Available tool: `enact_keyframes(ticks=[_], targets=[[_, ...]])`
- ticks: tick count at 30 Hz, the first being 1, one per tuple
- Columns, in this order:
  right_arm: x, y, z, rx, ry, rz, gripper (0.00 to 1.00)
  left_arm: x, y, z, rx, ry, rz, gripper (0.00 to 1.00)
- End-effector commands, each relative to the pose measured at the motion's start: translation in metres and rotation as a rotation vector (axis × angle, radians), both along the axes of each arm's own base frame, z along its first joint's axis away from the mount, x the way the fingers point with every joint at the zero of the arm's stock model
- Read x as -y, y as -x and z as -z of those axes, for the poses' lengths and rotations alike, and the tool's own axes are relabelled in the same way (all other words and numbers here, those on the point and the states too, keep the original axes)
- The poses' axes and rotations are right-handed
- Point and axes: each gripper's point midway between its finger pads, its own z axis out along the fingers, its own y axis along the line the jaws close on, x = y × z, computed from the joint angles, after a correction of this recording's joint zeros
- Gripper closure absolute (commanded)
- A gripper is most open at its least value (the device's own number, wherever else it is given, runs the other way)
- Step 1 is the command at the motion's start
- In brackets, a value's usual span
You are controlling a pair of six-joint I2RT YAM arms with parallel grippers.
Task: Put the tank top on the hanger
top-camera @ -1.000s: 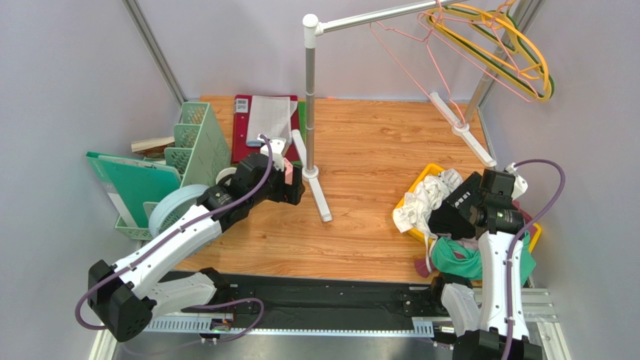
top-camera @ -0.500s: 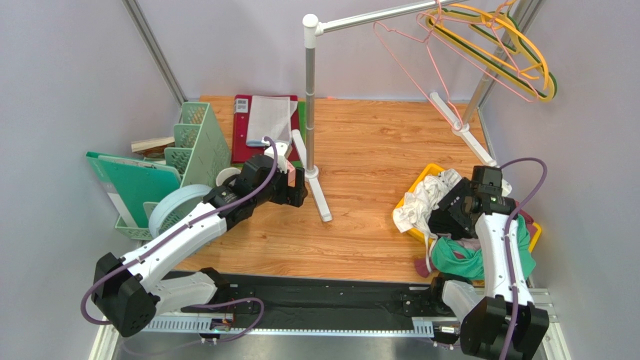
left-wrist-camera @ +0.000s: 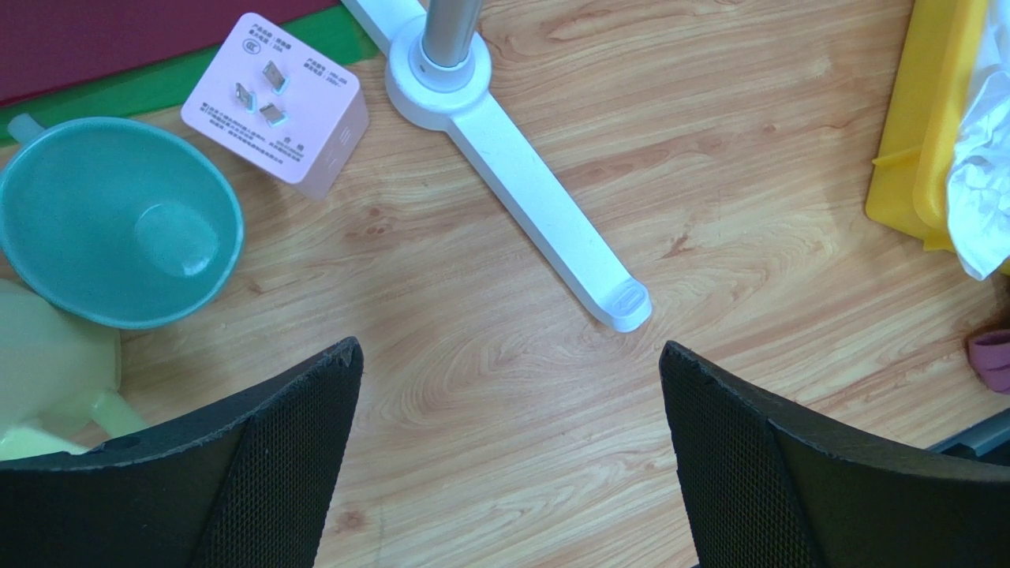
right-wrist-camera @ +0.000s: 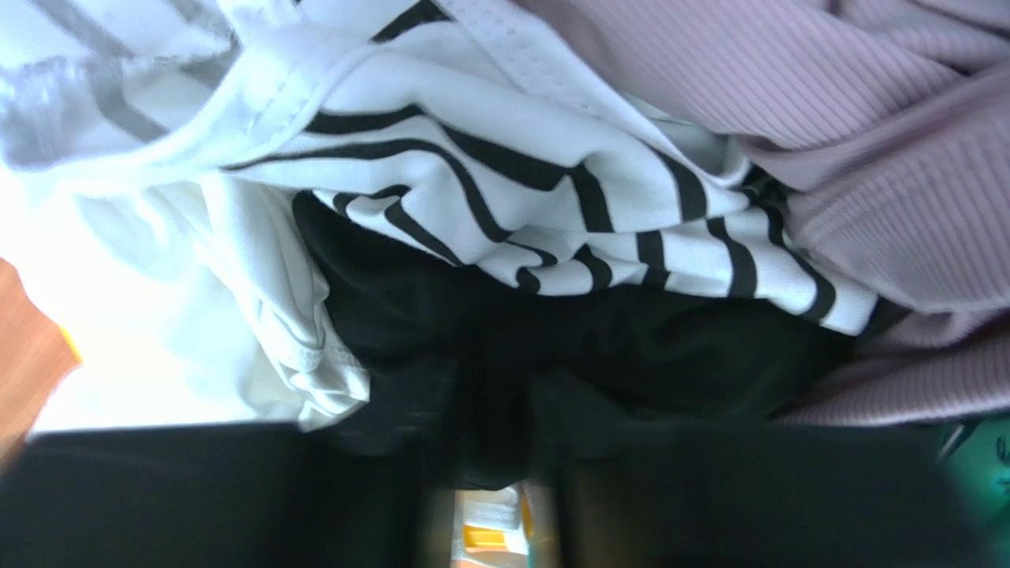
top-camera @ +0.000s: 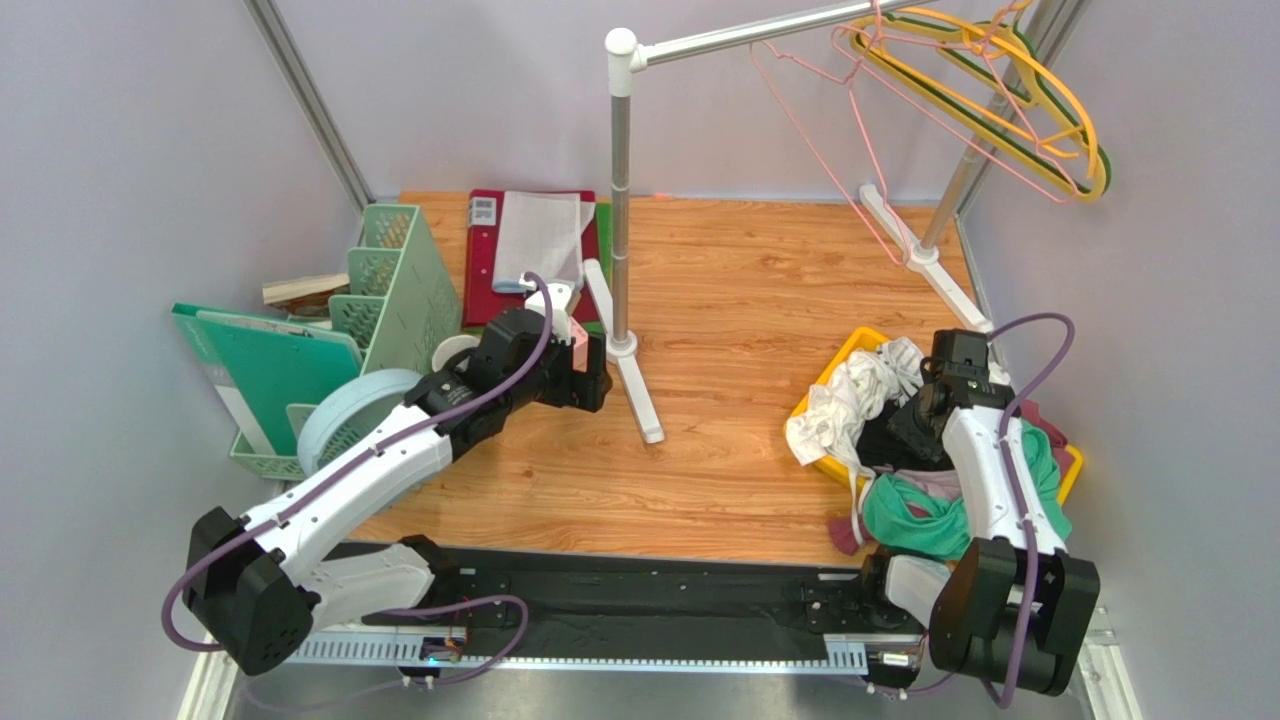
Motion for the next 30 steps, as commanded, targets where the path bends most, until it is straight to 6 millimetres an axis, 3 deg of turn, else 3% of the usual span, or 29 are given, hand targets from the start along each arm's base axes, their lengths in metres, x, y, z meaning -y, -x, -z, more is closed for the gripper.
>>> enact_keyframes(ticks=[1, 3, 15, 25, 30], targets=[[0.001, -0.023, -0.016, 0.084, 0.006, -0.017, 0.90, -0.006, -0.004, -0.020, 0.052, 0.027, -0.036, 0.01], [0.004, -0.028, -0.031, 0.107, 0.021, -0.025, 1.00, -0.008, -0.003, -0.023, 0.059, 0.026, -0.044, 0.01], [0.029, -0.058, -0.154, 0.344, 0.205, -0.047, 1.00, -0.022, -0.003, -0.036, 0.088, 0.019, -0.087, 0.01], [0.020, -0.068, -0.213, 0.507, 0.200, -0.091, 1.00, -0.035, 0.004, -0.039, 0.103, 0.016, -0.125, 0.01], [0.030, -0.063, -0.253, 0.565, 0.290, -0.089, 1.00, -0.041, 0.007, -0.041, 0.121, 0.015, -0.134, 0.01]])
